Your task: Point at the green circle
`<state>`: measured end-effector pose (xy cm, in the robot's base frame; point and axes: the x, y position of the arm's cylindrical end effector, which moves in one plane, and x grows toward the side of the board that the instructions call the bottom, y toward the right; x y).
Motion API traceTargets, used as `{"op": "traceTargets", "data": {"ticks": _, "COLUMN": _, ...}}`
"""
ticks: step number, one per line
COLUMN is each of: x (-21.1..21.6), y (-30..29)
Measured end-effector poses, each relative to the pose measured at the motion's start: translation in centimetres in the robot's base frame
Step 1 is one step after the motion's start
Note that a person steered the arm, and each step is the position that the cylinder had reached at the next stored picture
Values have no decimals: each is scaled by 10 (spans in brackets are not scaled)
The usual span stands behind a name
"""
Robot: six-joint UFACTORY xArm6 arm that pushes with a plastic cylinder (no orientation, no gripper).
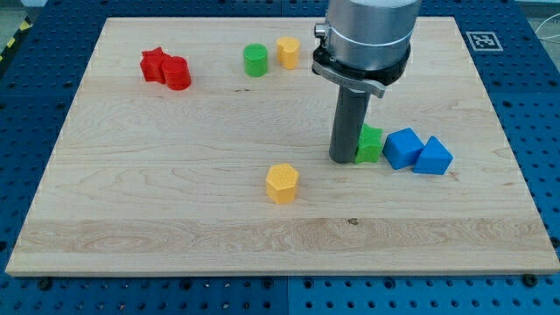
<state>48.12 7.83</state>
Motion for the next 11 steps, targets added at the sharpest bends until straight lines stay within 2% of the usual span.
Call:
{"op": "traceTargets", "data": {"ticks": 2, "x": 0, "y": 21}}
{"op": "traceTargets", "data": {"ticks": 4, "x": -1, "y": -42}}
{"op": "traceTargets", "data": {"ticks": 8, "x": -144, "y": -140}}
{"op": "traceTargets", "data": {"ticks": 10, "x": -195, "y": -191}}
{"op": "traceTargets", "data": {"ticks": 11, "x": -239, "y": -191}}
